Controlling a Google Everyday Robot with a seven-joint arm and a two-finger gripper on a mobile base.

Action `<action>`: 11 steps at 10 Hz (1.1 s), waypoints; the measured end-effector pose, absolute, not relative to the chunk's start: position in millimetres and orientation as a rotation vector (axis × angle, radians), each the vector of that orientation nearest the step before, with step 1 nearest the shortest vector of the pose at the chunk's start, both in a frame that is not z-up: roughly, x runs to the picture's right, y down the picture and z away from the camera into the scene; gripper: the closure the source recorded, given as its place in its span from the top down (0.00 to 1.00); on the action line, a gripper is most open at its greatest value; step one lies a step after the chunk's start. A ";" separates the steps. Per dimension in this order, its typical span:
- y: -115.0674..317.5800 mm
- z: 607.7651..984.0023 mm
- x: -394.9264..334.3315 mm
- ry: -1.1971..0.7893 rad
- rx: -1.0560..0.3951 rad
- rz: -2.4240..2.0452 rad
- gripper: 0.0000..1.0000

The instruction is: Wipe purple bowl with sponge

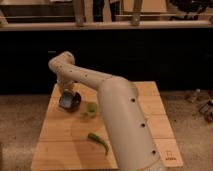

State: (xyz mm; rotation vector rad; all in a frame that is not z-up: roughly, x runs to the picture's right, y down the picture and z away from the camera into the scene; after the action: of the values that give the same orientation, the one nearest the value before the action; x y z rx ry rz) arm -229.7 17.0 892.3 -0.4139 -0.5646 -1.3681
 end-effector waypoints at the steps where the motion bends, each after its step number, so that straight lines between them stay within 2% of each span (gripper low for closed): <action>1: 18.3 894.4 -221.7 -0.563 -0.422 -1.357 0.05; 7: 7.6 911.1 -182.8 -0.524 -0.458 -1.253 0.05; 11: -4.1 915.9 -189.3 -0.515 -0.425 -1.236 0.05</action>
State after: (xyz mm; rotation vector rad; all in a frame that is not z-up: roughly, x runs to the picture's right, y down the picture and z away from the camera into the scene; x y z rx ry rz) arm -189.3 -4.1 915.9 -0.4246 -0.5148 -1.2361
